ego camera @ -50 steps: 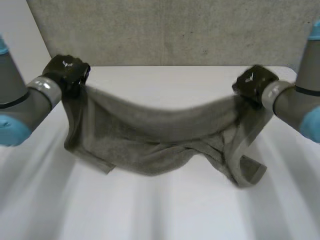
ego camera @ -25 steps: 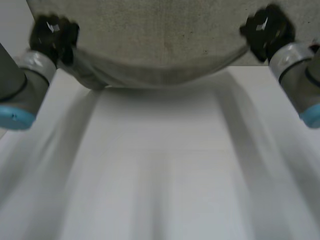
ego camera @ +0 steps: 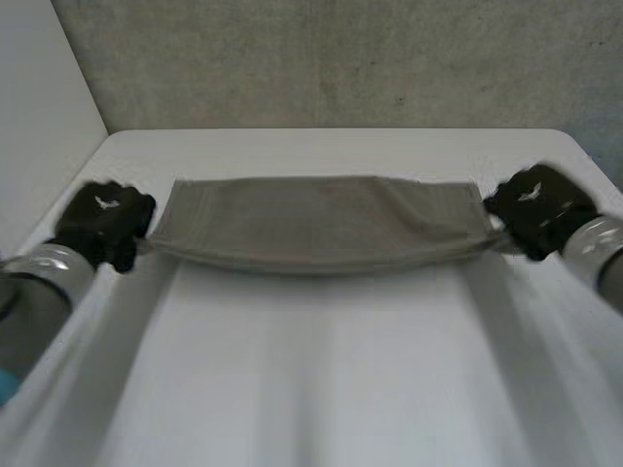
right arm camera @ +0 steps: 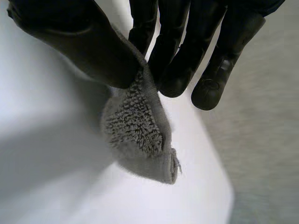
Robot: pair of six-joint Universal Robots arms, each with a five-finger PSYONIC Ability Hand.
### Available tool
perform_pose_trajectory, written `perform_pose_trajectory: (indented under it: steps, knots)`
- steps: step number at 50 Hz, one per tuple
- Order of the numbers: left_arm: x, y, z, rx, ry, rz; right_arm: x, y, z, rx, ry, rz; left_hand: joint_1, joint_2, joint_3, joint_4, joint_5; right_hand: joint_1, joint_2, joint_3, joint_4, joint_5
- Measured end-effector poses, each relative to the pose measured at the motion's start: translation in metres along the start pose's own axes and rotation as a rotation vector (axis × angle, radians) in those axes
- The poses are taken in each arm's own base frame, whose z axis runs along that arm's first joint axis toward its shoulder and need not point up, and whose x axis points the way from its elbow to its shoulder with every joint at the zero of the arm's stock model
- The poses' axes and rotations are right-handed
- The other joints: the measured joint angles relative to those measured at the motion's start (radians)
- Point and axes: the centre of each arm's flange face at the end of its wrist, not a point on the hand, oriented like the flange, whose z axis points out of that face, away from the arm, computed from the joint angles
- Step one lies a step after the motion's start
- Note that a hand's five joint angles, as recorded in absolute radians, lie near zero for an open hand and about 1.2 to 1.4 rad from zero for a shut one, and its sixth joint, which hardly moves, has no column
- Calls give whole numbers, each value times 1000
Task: Fold the towel.
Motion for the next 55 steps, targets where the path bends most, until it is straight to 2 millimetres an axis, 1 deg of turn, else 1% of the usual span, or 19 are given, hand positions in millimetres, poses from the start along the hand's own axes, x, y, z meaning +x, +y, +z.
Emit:
perform_pose_trajectory:
  steps: [3, 5, 8, 10, 12, 16, 21, 22, 25, 27, 31, 32, 35, 44, 51, 52, 53, 54, 55]
  knots:
    - [-16, -32, -30, 138, -38, 23, 26, -25, -26, 87, 75, 35, 0, 0, 0, 0, 0, 0, 0, 0, 0, 0]
    - [-21, -48, -45, 219, -43, 30, 39, -36, -36, 134, 101, 53, 0, 0, 0, 0, 0, 0, 0, 0, 0, 0]
    - [-22, -55, -50, 260, -26, 17, 44, -39, -36, 148, 89, 74, 0, 0, 0, 0, 0, 0, 0, 0, 0, 0]
    - [-19, -52, -46, 256, -1, -2, 43, -36, -30, 137, 63, 87, 0, 0, 0, 0, 0, 0, 0, 0, 1, 0]
    - [-15, -44, -38, 229, 30, -22, 38, -30, -21, 111, 27, 99, 0, 0, 0, 0, 0, 0, 0, 0, 1, 0]
    - [0, -14, -5, 109, 91, -38, 17, -10, 7, 24, -58, 94, 0, 0, 0, 0, 0, 0, 0, 0, 1, 0]
    - [7, 13, 27, 14, 92, -6, -3, 11, 32, -52, -117, 69, 0, 0, 1, 0, 0, 0, 0, 0, 1, 0]
    - [7, 19, 37, -5, 86, 5, -7, 17, 39, -69, -127, 63, 0, 0, 1, 0, 0, 0, 0, 0, 1, 0]
    - [7, 28, 57, -27, 71, 21, -14, 28, 56, -99, -141, 55, 0, 0, 1, 0, 0, 0, 0, 0, 2, 0]
    - [5, 34, 75, -33, 57, 30, -17, 36, 70, -113, -141, 51, 0, 0, 1, 0, 0, 0, 0, 0, 2, 0]
    - [2, 39, 96, -25, 36, 35, -20, 40, 89, -103, -121, 42, 0, 0, 1, 0, 0, 0, 0, 0, 2, 0]
    - [0, 41, 106, -19, 23, 36, -20, 40, 98, -88, -103, 36, 0, 0, 1, 0, 0, 0, 0, 0, 2, 0]
    - [-1, 45, 123, -13, -1, 38, -20, 40, 117, -45, -45, 22, 0, 0, 1, 0, 0, 0, 0, 0, 2, 0]
    - [11, 55, 154, 5, -19, 52, -25, 43, 160, 39, 71, -7, 0, 0, 1, 0, 0, 0, 0, 0, 2, 0]
    - [23, 61, 164, 9, -12, 58, -33, 51, 179, 51, 92, -18, -2, -4, -4, -4, -1, -9, -2, -2, -1, -2]
    - [24, 62, 165, 8, -13, 58, -34, 52, 180, 50, 93, -18, -21, -31, -38, -34, -33, -60, -58, -58, -59, -64]
    - [24, 62, 165, 7, -15, 59, -35, 54, 182, 48, 94, -19, -88, -119, -140, -130, -115, -213, -216, -210, -214, -202]
    - [25, 63, 166, 5, -17, 60, -36, 55, 184, 45, 95, -19, -227, -263, -292, -262, -250, -399, -405, -394, -376, -390]
    - [26, 64, 166, 2, -19, 60, -37, 57, 185, 42, 98, -19, -395, -429, -458, -457, -434, -607, -617, -579, -580, -606]
